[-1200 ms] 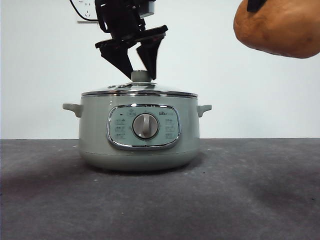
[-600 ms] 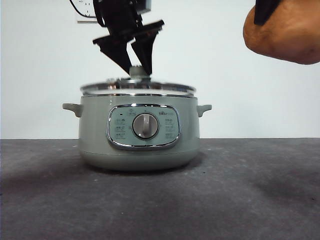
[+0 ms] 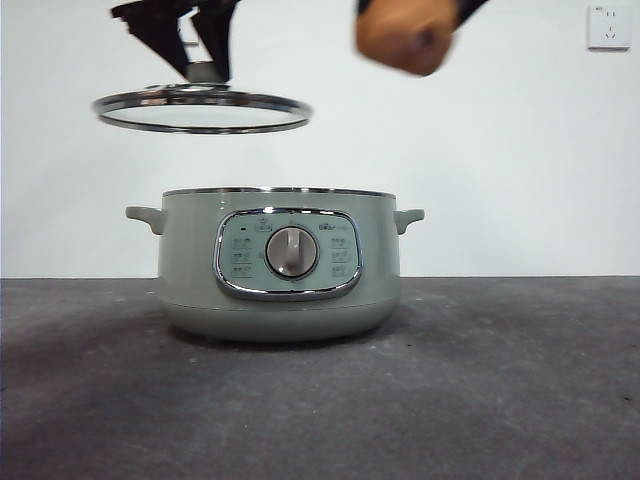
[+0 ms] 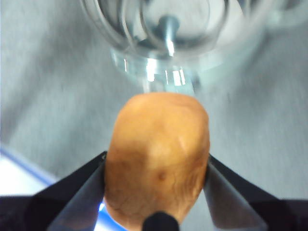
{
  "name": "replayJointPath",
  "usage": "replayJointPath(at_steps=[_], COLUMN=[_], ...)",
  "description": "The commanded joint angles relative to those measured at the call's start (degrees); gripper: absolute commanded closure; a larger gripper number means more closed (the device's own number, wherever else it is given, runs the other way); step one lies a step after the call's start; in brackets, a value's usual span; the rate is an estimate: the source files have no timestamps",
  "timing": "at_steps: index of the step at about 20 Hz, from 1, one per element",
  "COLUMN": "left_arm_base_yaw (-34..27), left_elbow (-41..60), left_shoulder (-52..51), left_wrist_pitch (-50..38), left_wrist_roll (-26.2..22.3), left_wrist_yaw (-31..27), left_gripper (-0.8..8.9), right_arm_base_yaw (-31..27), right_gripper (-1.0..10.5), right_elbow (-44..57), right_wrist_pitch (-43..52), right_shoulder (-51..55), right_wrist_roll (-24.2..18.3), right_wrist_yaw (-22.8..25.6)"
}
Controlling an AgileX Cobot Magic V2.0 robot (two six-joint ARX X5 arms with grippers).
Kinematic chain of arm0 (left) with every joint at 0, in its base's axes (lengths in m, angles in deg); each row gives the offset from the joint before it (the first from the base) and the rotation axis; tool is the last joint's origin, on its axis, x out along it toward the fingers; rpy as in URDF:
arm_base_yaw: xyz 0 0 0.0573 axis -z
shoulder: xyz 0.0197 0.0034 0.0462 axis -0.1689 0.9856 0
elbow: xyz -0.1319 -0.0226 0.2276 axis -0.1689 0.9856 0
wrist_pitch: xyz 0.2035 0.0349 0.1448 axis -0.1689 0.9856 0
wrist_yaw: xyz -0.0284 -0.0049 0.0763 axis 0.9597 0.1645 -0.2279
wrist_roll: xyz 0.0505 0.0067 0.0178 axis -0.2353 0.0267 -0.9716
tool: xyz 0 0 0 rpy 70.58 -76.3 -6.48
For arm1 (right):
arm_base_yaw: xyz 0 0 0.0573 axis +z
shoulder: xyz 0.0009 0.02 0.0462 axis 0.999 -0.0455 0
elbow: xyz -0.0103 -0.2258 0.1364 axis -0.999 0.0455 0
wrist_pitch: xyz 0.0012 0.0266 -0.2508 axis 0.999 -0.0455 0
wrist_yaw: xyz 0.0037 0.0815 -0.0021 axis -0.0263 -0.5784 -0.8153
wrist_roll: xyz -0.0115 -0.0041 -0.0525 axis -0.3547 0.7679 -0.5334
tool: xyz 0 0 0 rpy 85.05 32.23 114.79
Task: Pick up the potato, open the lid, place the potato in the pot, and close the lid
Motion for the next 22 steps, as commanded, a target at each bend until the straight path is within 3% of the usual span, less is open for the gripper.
replayJointPath(at_steps=[1,6,10,22], left_arm_base_yaw=[-2.71,-9.31,-13.25,-17.2], left_elbow=[-0.94,-0.94,-0.94,-0.94], left_shoulder=[-0.85,-0.87,-0.87,-0.87], left_wrist_pitch=[-0.35,-0.13,-0.13,-0.17], left_wrist_roll=[-0.63,-0.66,-1.18,-2.1], left_wrist_yaw=[-0.15,-0.11,-0.11,3.3], left_gripper=[8.22,8.22,8.22,8.22], right_arm_base_yaw=[-0.72,-2.27,-2.64,-2.62], right_gripper=[9.6,9.6,9.6,9.6], right_elbow=[-8.31,-30.69,-41.09,-41.57], right_wrist_pitch=[-1.07,-1.07,-0.39,2.12], right_shoulder=[-8.63,-27.85,-39.71,-50.97], right_wrist_roll=[-2.58,-2.64,-3.8,-4.9], right_wrist_yaw=[-0.87,-1.64,-1.62,0.52])
